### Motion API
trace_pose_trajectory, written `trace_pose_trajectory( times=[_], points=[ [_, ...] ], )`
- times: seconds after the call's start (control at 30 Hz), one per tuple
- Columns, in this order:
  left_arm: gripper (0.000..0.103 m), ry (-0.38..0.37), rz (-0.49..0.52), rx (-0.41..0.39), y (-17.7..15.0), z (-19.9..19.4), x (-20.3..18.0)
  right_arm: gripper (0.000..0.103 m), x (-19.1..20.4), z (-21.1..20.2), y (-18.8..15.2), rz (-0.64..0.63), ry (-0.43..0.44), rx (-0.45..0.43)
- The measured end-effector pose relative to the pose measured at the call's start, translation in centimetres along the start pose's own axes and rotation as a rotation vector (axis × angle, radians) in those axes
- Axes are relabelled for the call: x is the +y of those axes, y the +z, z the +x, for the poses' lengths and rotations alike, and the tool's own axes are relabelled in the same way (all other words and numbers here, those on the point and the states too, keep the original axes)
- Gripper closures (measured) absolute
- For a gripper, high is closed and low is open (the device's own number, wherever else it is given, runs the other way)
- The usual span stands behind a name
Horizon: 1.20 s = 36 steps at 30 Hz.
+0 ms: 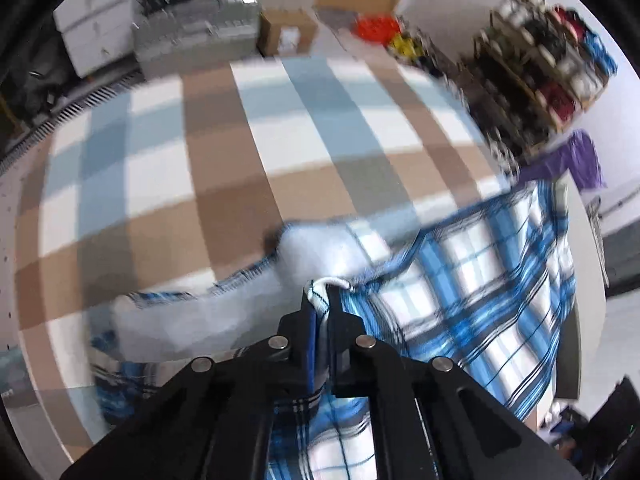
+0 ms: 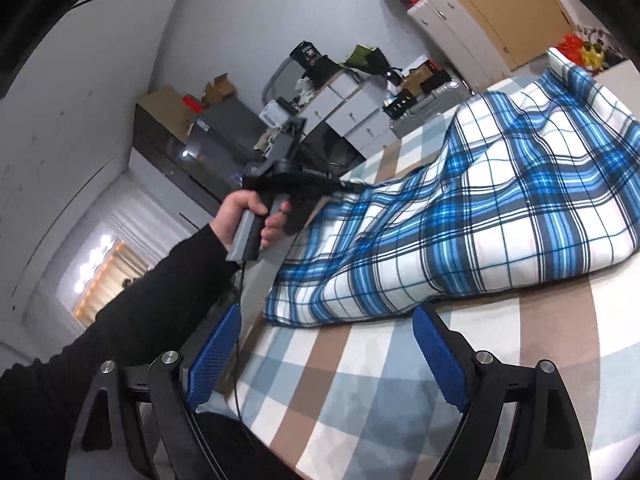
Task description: Fold large clothes
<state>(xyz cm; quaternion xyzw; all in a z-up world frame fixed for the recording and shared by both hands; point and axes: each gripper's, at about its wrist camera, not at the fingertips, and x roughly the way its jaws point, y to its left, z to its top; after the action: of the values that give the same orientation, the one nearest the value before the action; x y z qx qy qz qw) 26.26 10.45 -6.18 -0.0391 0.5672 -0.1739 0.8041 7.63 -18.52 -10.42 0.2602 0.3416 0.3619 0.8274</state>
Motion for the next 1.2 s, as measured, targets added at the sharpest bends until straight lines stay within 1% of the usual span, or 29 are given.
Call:
trace_pose_trajectory(
  times=[0.07,0.13,0.17,0.23,0.27,0.3,0.37,0.4,0.43,0.5,0.53,0.57,0.6,0.63,0.67,0.73,0.8,0.83,0.9,0.97,1.07,1.13,1.17,1.2],
  points=[
    [0.103,0.004,-0.015,-0.069,0.4,-1.8,0.2,0.014,0.2,0.1,-0.1,-0.016,-0.004,0.004],
    [0.103,0.031,-0.053,-0.147,0.7,-3.3,1.1,0.014,0.2,0.3,-0.1,-0.022,-0.01,0.006],
    [0.103,0.032,-0.088,-0.162,0.7,-3.4,1.8,0.014,0.3,0.3,-0.2,-0.022,-0.008,0.009],
    [0.103,0.053,-0.134,-0.168,0.6,-2.4,3.3,0.014,0.2,0.3,-0.2,-0.018,-0.011,0.006],
    [0.103,0.075,-0.146,-0.139,0.3,-1.2,3.7,0.014,0.2,0.3,-0.2,-0.018,-0.011,0.007],
    [0.103,0.097,-0.149,-0.093,0.0,0.1,3.8,0.014,0.2,0.2,-0.3,-0.019,-0.014,0.006],
    [0.102,0.112,-0.157,-0.016,-0.2,1.7,4.3,0.014,0.2,0.0,-0.3,-0.023,-0.023,0.0],
    [0.1,0.12,-0.161,-0.003,-0.4,1.7,4.4,0.014,0.2,0.0,-0.4,-0.024,-0.025,-0.001],
    [0.094,0.127,-0.18,-0.002,-0.6,1.3,4.8,0.014,0.2,-0.1,-0.4,-0.024,-0.027,-0.003],
    [0.078,0.11,-0.22,-0.027,-0.8,-0.3,5.8,0.014,0.3,-0.3,-0.3,-0.021,-0.024,-0.005],
    [0.053,0.091,-0.242,-0.057,-0.9,-1.6,6.6,0.014,0.3,-0.4,-0.4,-0.019,-0.022,-0.007],
    [0.024,0.085,-0.248,-0.087,-1.0,-2.7,7.1,0.014,0.3,-0.4,-0.4,-0.018,-0.019,-0.008],
    [0.019,0.101,-0.251,-0.113,-1.1,-3.5,7.5,0.014,0.4,-0.4,-0.3,-0.018,-0.014,-0.008],
    [0.019,0.135,-0.253,-0.147,-1.3,-4.6,8.1,0.014,0.5,-0.4,-0.3,-0.022,-0.009,-0.009],
    [0.019,0.144,-0.245,-0.159,-1.6,-5.4,8.7,0.014,0.7,-0.4,-0.2,-0.026,-0.009,-0.009],
    [0.019,0.148,-0.225,-0.128,-2.1,-5.4,9.2,0.014,1.0,-0.3,-0.2,-0.038,-0.005,-0.009],
    [0.019,0.179,-0.202,-0.076,-2.6,-4.2,9.5,0.014,1.2,-0.2,-0.3,-0.047,-0.005,-0.006],
    [0.019,0.182,-0.192,-0.064,-3.0,-3.8,9.6,0.014,1.3,-0.1,-0.3,-0.051,-0.006,-0.002],
    [0.019,0.152,-0.168,-0.055,-3.4,-3.2,9.2,0.014,1.5,0.2,-0.2,-0.055,-0.009,0.002],
    [0.019,0.104,-0.134,-0.039,-3.6,-2.6,8.3,0.014,1.5,0.4,-0.4,-0.055,-0.015,0.006],
    [0.019,0.069,-0.101,0.001,-3.9,-2.3,7.7,0.014,1.1,0.3,-0.5,-0.048,-0.018,0.008],
    [0.02,0.053,-0.101,0.026,-4.1,-1.6,7.4,0.014,0.9,0.4,-0.5,-0.045,-0.021,0.013],
    [0.023,0.064,-0.092,0.036,-4.1,-1.3,7.3,0.014,0.8,0.4,-0.4,-0.043,-0.021,0.014],
    [0.029,0.081,-0.087,0.038,-4.1,-1.2,7.3,0.014,0.8,0.4,-0.4,-0.04,-0.019,0.016]
  ],
)
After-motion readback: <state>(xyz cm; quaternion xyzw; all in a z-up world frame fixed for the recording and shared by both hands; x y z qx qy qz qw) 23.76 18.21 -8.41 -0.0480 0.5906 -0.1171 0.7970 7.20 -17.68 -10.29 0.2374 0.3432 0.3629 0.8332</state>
